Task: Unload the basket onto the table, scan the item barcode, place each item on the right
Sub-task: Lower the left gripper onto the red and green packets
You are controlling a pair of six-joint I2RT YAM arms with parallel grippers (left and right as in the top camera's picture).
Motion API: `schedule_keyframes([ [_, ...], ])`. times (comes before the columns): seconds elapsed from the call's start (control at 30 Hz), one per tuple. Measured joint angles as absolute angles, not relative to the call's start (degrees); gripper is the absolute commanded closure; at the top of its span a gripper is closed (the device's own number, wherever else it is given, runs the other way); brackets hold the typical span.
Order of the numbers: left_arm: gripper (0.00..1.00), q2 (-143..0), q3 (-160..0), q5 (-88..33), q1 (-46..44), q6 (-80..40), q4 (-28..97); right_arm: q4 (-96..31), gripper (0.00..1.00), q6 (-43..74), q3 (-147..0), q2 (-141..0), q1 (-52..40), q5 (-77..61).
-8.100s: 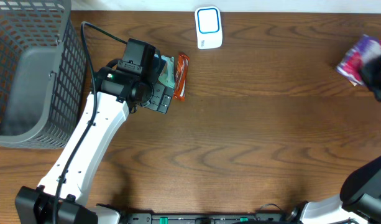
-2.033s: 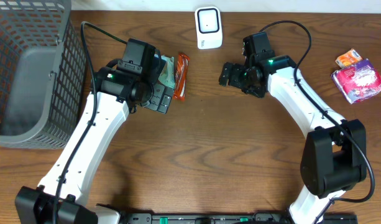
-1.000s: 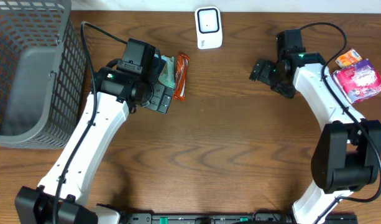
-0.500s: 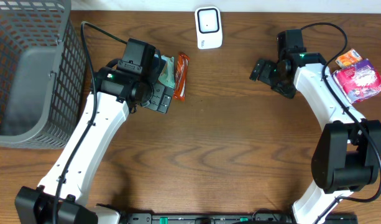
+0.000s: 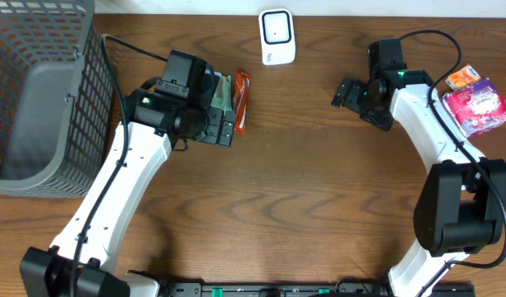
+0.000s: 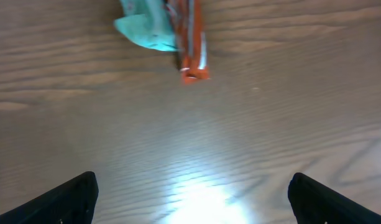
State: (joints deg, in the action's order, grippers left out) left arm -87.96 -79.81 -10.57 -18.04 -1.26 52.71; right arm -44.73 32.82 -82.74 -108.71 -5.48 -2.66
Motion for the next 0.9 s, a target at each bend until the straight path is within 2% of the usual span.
schedule_keyframes([
  [0.4,0.02,-89.3,-79.8,-14.7,-18.0,-2.4,49.8,-44.7,0.01,32.8,-82.7,-108.7,-5.5,-2.7],
  [0.9,0.00,-93.6,-79.8,-3.4,-18.0,-6.8,43.4,-44.8,0.01,32.8,-82.7,-108.7,-5.5,-2.7],
])
